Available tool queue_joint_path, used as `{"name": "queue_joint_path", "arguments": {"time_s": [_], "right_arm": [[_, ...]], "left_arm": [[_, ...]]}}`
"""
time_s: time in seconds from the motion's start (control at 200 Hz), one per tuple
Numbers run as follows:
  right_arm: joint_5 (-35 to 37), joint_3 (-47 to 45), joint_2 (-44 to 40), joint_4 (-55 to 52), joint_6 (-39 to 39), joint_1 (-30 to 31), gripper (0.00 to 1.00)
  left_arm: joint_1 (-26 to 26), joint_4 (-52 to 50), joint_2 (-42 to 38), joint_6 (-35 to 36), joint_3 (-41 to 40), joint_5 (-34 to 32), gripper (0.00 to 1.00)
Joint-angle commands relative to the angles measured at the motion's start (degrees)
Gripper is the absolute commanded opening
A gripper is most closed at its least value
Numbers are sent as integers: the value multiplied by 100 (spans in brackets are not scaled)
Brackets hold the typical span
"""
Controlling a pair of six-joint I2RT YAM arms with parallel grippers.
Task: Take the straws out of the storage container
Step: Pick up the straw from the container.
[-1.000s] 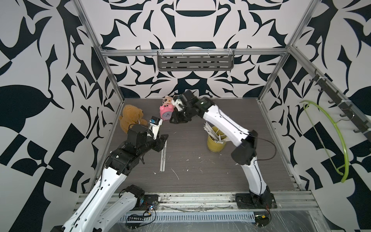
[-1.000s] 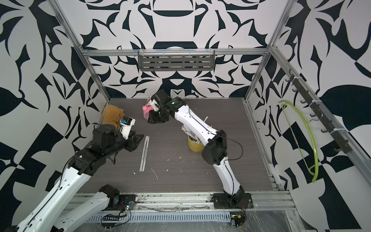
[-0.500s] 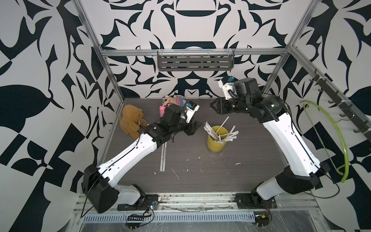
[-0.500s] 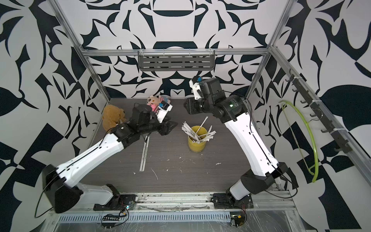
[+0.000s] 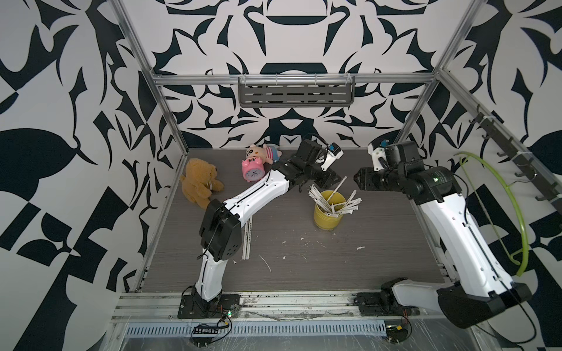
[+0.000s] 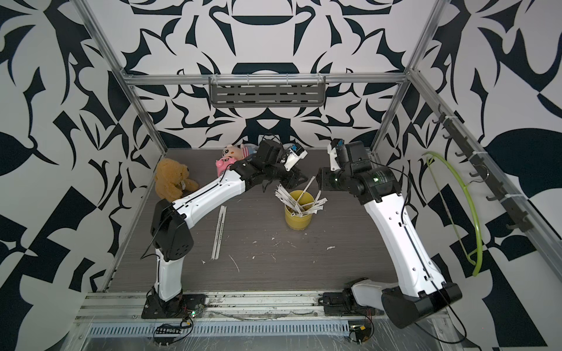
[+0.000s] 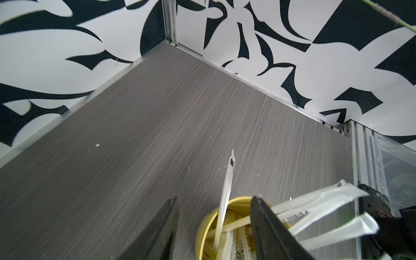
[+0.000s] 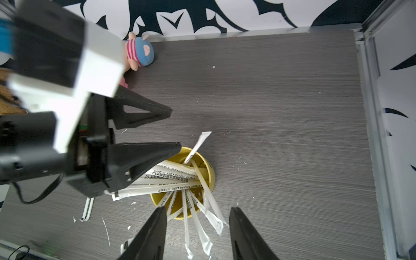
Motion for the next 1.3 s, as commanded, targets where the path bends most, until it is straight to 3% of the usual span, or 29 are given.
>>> {"name": "queue_joint_path", "arguments": {"time_s": [0.0, 0.25, 0.48, 0.63, 0.735, 0.97, 1.11, 1.295], "right_arm": [[77, -68, -172, -5, -130, -64, 51], [-184, -371, -122, 136, -153, -108, 51], [-757, -618, 69, 423, -77, -242, 52], [-763, -626, 101, 511, -45, -298, 55], [-742, -627, 90, 518, -39, -332, 61], [-730, -605, 107, 550, -40, -339, 62], [-742, -532, 125, 556, -51, -341, 62], [-823, -417, 160, 530, -72, -341, 62]], "left_arm": [[-36, -507, 317, 80, 341, 262, 57], [-77, -534, 568, 103, 506, 453, 51], [-102, -507, 626, 108, 512, 565, 36], [-102, -505, 665, 130, 525, 601, 26], [-114, -505, 695, 154, 547, 636, 26], [-146, -619, 833, 292, 682, 620, 25], [-157, -670, 826, 404, 739, 571, 14], [-177, -483, 590, 521, 632, 384, 6]]}}
